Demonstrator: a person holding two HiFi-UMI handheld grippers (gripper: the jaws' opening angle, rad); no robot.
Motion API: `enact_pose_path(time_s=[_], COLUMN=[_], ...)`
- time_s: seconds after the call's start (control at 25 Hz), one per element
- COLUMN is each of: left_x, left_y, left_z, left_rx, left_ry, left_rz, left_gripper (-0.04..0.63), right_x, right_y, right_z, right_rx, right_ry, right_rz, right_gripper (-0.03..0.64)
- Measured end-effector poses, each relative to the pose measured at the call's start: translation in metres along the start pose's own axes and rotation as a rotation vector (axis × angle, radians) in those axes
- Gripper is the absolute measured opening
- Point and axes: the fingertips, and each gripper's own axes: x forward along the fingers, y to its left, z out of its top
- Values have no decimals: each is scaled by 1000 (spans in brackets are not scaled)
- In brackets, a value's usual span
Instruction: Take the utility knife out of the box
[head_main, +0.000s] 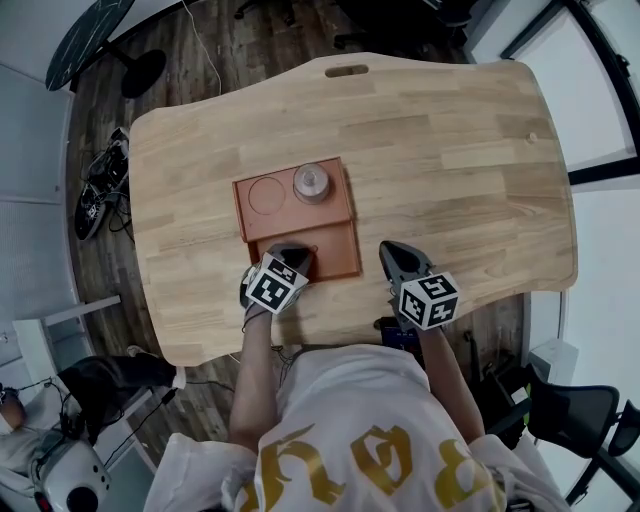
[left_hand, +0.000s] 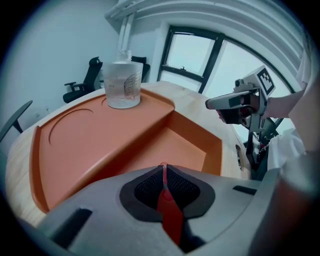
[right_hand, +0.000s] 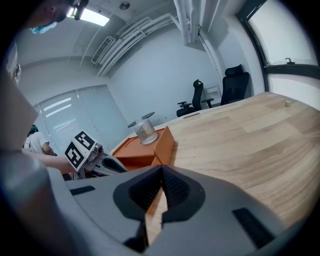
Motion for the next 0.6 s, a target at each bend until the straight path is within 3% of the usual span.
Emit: enact_pose_path(time_s=[0.6], left_x=[17], left_y=[-4], left_z=[-9], left_rx=[98], left_ry=[105], left_rz=[51], left_gripper=[64], right_x=[1], right_y=[-10], right_z=[-6], right_rx=[25], right_ry=[8], right_rz=[-14], right_gripper=[11])
